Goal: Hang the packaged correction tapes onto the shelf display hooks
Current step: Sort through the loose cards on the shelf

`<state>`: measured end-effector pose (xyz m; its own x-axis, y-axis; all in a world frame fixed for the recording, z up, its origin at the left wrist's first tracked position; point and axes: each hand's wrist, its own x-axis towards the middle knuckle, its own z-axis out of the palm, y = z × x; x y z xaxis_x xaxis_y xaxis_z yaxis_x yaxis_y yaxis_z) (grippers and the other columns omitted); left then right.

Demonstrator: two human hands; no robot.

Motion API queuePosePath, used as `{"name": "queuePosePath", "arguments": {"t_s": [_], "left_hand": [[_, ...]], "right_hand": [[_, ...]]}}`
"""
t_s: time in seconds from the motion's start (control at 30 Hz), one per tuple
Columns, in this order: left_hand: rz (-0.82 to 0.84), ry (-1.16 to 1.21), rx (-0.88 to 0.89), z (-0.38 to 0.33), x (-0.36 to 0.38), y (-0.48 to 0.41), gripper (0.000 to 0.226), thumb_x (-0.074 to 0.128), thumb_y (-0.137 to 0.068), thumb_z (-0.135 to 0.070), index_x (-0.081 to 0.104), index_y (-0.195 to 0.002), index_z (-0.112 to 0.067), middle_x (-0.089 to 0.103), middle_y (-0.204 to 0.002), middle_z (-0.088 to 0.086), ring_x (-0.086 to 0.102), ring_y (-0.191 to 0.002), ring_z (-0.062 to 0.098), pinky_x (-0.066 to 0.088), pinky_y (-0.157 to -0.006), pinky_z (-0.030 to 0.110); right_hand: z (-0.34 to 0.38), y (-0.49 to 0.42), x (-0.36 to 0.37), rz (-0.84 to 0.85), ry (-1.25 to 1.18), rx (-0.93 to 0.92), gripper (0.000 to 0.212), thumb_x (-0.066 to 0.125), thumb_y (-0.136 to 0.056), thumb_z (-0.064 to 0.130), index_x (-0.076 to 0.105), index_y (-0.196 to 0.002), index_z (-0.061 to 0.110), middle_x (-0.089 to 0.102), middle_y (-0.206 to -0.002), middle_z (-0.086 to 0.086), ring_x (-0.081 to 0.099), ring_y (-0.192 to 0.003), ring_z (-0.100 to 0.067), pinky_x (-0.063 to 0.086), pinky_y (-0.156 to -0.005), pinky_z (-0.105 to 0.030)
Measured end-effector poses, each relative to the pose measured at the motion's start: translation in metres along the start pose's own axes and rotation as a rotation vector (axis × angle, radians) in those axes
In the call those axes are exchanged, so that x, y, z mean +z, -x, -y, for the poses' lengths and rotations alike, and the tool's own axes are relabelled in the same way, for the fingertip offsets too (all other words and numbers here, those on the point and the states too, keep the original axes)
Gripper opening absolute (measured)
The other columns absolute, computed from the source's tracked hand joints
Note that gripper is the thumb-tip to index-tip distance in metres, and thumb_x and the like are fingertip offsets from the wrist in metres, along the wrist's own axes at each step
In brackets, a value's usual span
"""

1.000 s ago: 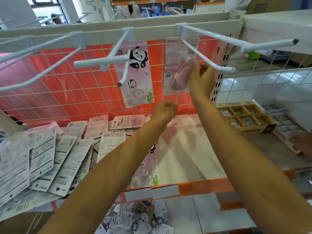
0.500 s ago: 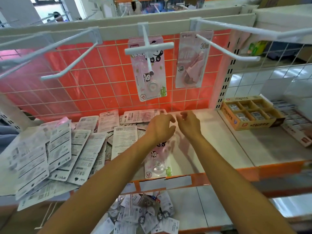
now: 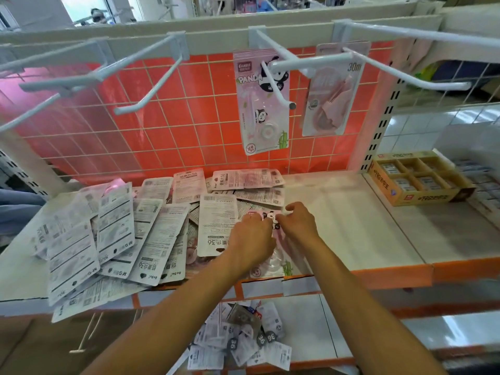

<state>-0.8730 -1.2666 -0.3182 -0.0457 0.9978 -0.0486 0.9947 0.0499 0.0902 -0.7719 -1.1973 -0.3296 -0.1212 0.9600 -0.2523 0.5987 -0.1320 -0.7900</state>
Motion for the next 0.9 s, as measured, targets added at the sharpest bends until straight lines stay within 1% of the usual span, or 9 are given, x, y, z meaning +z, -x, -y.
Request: {"name": "queuePosePath", "arguments": {"t_s": [0.2, 0.3, 0.37, 0.5, 0.6, 0.67, 0.73, 0.8, 0.9], "left_hand": [[-0.036, 0.068, 0.041, 0.005, 0.007, 0.004, 0.035, 0.051, -0.094, -0.035, 0.056, -0.119, -0.012, 0.056, -0.12, 0.01, 0.049, -0.111, 0.029, 0.045, -0.084, 0.038], [-0.076, 0.167, 0.062, 0.009, 0.008, 0.005, 0.037, 0.054, -0.094, -0.035, 0.055, -0.125, -0.014, 0.054, -0.124, 0.006, 0.048, -0.113, 0.026, 0.047, -0.086, 0.037], [-0.13, 0.236, 0.056, 0.009, 0.008, 0.006, 0.042, 0.058, -0.092, -0.035, 0.052, -0.128, -0.015, 0.051, -0.127, 0.004, 0.048, -0.114, 0.024, 0.047, -0.087, 0.037], [-0.245, 0.356, 0.031, 0.01, 0.007, 0.007, 0.062, 0.068, -0.086, -0.036, 0.042, -0.137, -0.012, 0.043, -0.138, 0.005, 0.042, -0.124, 0.024, 0.042, -0.096, 0.032], [-0.269, 0.469, -0.016, 0.009, 0.002, 0.009, 0.08, 0.07, -0.085, -0.036, 0.026, -0.147, -0.008, 0.033, -0.149, 0.01, 0.033, -0.136, 0.026, 0.031, -0.106, 0.03], [-0.247, 0.575, -0.036, 0.007, -0.004, 0.013, 0.087, 0.067, -0.087, -0.037, 0.014, -0.151, -0.009, 0.031, -0.153, 0.01, 0.034, -0.137, 0.026, 0.033, -0.103, 0.031], [-0.201, 0.691, -0.051, 0.005, -0.01, 0.016, 0.089, 0.066, -0.088, -0.037, 0.01, -0.152, -0.013, 0.044, -0.145, 0.009, 0.051, -0.122, 0.03, 0.042, -0.089, 0.034], [-0.173, 0.792, -0.033, 0.004, -0.013, 0.02, 0.077, 0.068, -0.087, -0.035, 0.022, -0.148, -0.018, 0.055, -0.13, 0.003, 0.058, -0.106, 0.027, 0.043, -0.078, 0.03], [-0.172, 0.868, 0.035, 0.007, -0.012, 0.022, 0.044, 0.07, -0.085, -0.031, 0.048, -0.123, -0.023, 0.059, -0.107, -0.006, 0.059, -0.094, 0.018, 0.047, -0.075, 0.031]], "right_hand": [[-0.003, 0.004, -0.001, -0.004, -0.12, 0.063, 0.038, 0.062, -0.09, 0.02, 0.054, -0.125, 0.006, 0.058, -0.119, -0.01, 0.055, -0.111, -0.027, 0.038, -0.078, -0.024], [-0.005, 0.003, -0.006, 0.053, -0.139, 0.024, 0.011, 0.06, -0.09, 0.017, 0.066, -0.082, 0.011, 0.061, -0.078, -0.004, 0.055, -0.078, -0.022, 0.036, -0.057, -0.022], [-0.005, 0.005, -0.007, 0.059, -0.206, 0.011, 0.028, 0.055, -0.091, 0.01, 0.057, -0.063, 0.012, 0.051, -0.059, -0.002, 0.046, -0.059, -0.017, 0.033, -0.05, -0.023], [0.002, 0.009, -0.013, 0.061, -0.341, 0.05, 0.027, 0.049, -0.093, 0.008, 0.052, -0.067, 0.009, 0.043, -0.055, -0.003, 0.034, -0.052, -0.016, 0.026, -0.051, -0.025], [0.006, 0.008, -0.019, 0.043, -0.397, 0.015, 0.021, 0.048, -0.092, 0.013, 0.058, -0.075, 0.006, 0.056, -0.068, -0.015, 0.047, -0.063, -0.021, 0.035, -0.063, -0.031], [0.009, 0.009, -0.025, 0.024, -0.455, -0.025, 0.02, 0.047, -0.089, 0.014, 0.058, -0.08, 0.0, 0.058, -0.078, -0.021, 0.051, -0.071, -0.024, 0.037, -0.067, -0.036], [0.013, 0.013, -0.032, 0.009, -0.522, -0.075, 0.018, 0.047, -0.091, 0.014, 0.056, -0.079, 0.004, 0.052, -0.077, -0.016, 0.047, -0.074, -0.024, 0.037, -0.068, -0.038], [0.02, 0.019, -0.041, -0.012, -0.59, -0.125, 0.016, 0.047, -0.094, 0.012, 0.056, -0.082, 0.007, 0.049, -0.077, -0.012, 0.042, -0.074, -0.022, 0.036, -0.068, -0.037], [0.032, 0.033, -0.056, -0.051, -0.65, -0.194, 0.021, 0.048, -0.097, 0.011, 0.055, -0.078, 0.009, 0.046, -0.07, -0.009, 0.038, -0.068, -0.019, 0.034, -0.063, -0.031]]}}
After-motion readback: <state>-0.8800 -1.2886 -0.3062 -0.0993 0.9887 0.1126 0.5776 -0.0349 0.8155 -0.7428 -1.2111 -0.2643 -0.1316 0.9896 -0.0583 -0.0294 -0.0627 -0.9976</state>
